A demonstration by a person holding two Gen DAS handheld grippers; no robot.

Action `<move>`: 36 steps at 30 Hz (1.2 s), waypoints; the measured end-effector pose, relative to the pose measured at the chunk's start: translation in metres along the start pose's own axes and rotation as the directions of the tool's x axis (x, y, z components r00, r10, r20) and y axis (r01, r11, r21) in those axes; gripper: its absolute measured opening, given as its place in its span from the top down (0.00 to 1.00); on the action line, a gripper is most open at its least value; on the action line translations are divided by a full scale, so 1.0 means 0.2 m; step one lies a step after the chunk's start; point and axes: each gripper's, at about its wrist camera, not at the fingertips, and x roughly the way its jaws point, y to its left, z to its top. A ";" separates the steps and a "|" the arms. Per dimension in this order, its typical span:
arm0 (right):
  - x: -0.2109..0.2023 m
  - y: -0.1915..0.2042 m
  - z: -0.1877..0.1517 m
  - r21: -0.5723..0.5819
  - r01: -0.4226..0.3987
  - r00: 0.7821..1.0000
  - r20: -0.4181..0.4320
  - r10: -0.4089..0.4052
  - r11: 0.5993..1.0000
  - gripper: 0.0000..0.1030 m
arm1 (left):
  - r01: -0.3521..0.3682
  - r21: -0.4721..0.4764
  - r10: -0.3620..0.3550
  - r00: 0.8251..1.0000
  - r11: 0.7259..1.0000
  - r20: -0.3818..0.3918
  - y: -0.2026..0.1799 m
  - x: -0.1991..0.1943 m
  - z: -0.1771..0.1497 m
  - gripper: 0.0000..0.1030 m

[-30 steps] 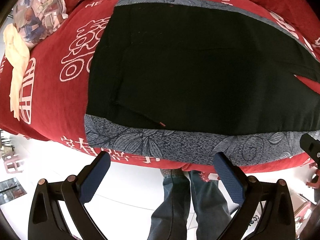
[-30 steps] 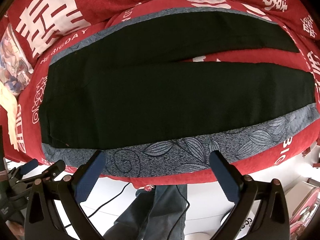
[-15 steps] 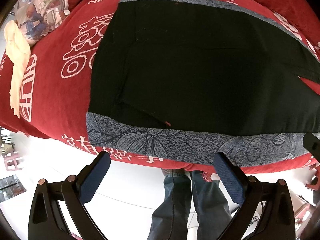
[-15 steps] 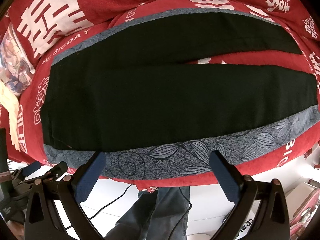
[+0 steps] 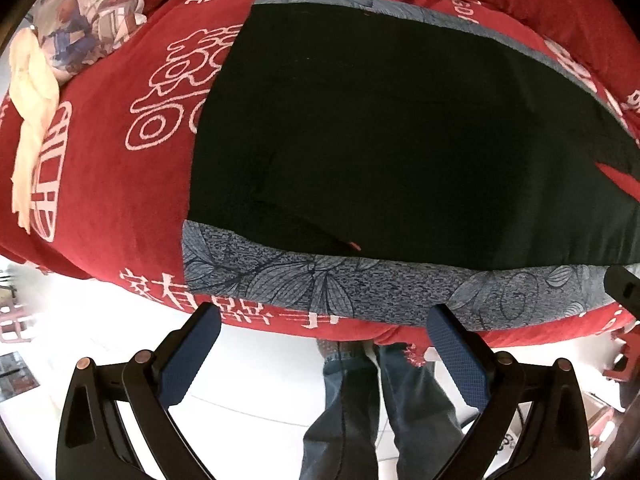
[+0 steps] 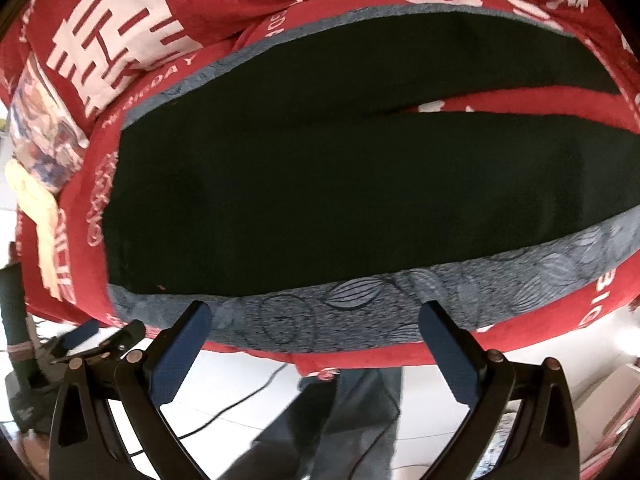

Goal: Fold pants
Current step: 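Grasp the grey waistband with the left gripper while the right gripper grasps it too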

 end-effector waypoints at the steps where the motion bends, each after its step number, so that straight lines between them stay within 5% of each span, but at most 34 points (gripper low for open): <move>1: 0.00 0.00 0.00 0.012 -0.037 0.999 -0.001 0.037 0.999 0.00 | 0.026 -0.012 -0.026 1.000 1.000 -0.001 0.02 0.00 -0.01 0.00; 4: 0.03 0.01 -0.02 0.053 -0.183 0.983 -0.014 0.184 0.982 0.10 | 0.149 -0.073 -0.148 0.989 0.986 0.008 0.10 0.01 -0.02 0.00; 6: 0.08 0.02 -0.05 0.073 -0.273 0.960 -0.048 0.276 0.959 0.34 | 0.238 -0.112 -0.237 0.971 0.965 0.025 0.15 0.02 -0.03 0.00; 12: 0.36 0.06 -0.20 0.167 -0.468 0.853 -0.171 0.493 0.868 0.39 | 0.488 -0.230 -0.489 0.870 0.842 0.057 0.33 0.11 -0.10 0.00; 15: 0.52 0.05 -0.28 0.209 -0.472 0.839 -0.191 0.509 0.857 0.39 | 0.517 -0.247 -0.518 0.853 0.820 0.068 0.39 0.18 -0.14 0.00; 21: 0.73 0.02 -0.28 0.318 -0.548 0.789 -0.112 0.604 0.774 0.38 | 0.542 -0.314 -0.548 0.833 0.780 0.076 0.45 0.36 -0.16 0.00; 25: 0.64 0.06 -0.19 0.322 -0.635 0.741 -0.003 0.671 0.702 0.38 | 0.561 -0.357 -0.574 0.815 0.747 0.078 0.44 0.44 -0.13 0.00; 27: 0.56 0.11 -0.15 0.274 -0.667 0.722 0.012 0.691 0.693 0.38 | 0.601 -0.374 -0.607 0.786 0.706 0.115 0.44 0.42 -0.09 0.00; 29: 0.49 0.16 -0.11 0.232 -0.681 0.714 0.002 0.700 0.694 0.38 | 0.628 -0.371 -0.620 0.768 0.684 0.158 0.44 0.38 -0.04 0.02; 32: 0.48 0.15 -0.12 0.222 -0.678 0.716 -0.018 0.698 0.701 0.38 | 0.623 -0.331 -0.616 0.775 0.708 0.142 0.41 0.34 0.03 0.42; 33: 0.48 0.13 -0.13 0.228 -0.669 0.723 -0.021 0.690 0.708 0.38 | 0.617 -0.322 -0.612 0.780 0.718 0.128 0.39 0.35 0.05 0.55; 36: 0.51 0.02 -0.18 0.262 -0.611 0.772 -0.016 0.636 0.747 0.38 | 0.605 -0.299 -0.607 0.788 0.738 0.099 0.38 0.36 0.06 0.64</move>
